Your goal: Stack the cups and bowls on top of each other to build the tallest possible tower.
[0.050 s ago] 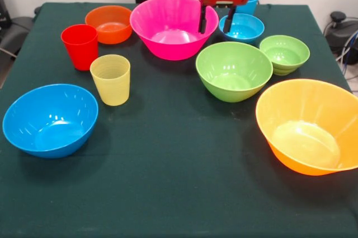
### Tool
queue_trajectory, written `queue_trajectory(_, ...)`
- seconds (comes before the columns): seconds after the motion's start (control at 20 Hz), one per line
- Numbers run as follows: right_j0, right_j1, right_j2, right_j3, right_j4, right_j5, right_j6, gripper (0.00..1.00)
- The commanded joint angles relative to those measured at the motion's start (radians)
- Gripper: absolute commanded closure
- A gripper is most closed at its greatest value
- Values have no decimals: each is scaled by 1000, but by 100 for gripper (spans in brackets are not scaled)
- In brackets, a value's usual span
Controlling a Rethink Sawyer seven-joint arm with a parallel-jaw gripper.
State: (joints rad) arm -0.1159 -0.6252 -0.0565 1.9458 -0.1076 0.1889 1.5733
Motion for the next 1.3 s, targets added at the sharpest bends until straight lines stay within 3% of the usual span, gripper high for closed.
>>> queue_trajectory(0.05,-33,56,78,-53,-61,-40,73,0)
queue_trajectory(1.0,8,137,27,-42,-59,-148,121,0)
queue_trajectory(1.15,59,122,-50,-42,-5,-196,192,0)
queue_trajectory(1.3,62,126,-64,-45,11,-181,199,0)
